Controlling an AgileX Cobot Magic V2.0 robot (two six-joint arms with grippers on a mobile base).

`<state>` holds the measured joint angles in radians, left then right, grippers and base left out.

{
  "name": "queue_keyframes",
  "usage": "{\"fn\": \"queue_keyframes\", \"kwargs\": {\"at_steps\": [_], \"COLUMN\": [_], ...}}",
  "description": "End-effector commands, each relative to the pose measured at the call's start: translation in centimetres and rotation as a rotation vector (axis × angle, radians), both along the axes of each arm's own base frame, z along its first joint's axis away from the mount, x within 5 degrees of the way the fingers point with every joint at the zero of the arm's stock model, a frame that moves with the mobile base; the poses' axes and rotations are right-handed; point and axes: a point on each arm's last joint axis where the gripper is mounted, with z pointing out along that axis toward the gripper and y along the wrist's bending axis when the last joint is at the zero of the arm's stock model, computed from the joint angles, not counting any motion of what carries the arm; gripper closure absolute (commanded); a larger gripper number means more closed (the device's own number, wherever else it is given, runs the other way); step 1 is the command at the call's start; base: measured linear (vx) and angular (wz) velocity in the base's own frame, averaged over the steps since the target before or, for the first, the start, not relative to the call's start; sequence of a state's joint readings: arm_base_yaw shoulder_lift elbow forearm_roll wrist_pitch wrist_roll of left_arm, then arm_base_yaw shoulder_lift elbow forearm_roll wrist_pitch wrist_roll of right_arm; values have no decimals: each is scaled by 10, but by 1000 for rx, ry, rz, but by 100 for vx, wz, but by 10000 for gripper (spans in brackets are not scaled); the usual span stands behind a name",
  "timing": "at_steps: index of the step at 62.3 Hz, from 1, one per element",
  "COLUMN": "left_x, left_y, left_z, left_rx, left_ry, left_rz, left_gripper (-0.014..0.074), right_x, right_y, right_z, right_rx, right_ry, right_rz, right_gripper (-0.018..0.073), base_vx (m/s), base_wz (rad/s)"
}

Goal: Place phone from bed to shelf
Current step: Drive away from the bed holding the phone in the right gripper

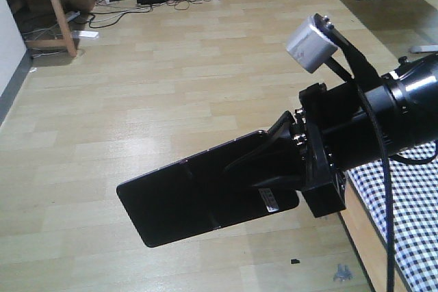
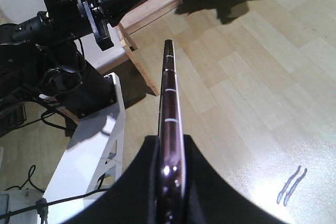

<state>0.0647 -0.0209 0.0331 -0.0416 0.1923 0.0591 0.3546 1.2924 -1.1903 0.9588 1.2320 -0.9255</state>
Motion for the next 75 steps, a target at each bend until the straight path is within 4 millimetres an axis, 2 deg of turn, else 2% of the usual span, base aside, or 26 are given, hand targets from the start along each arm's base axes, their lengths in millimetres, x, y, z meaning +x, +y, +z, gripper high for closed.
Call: {"fn": "queue_keyframes", "kwargs": {"at_steps": [1,39,75], "left_x": [0,0,0], "left_y": [0,0,0], "left_z": [5,5,5], "left_rx": [-5,-5,-5], "left_ry": [-75,-75,-75], "left_rz": [3,3,3], "left_gripper": [595,595,595], "right_x": [-13,-13,-13], "right_y": [0,0,0], "right_z": [20,20,20], "right_rx": [83,83,83], "right_ry": [-2,-2,-3], "right_rz": [47,47,47], "right_gripper": [561,561,561], "base_vx": [4,10,26], "base_wz": [16,9,0]}}
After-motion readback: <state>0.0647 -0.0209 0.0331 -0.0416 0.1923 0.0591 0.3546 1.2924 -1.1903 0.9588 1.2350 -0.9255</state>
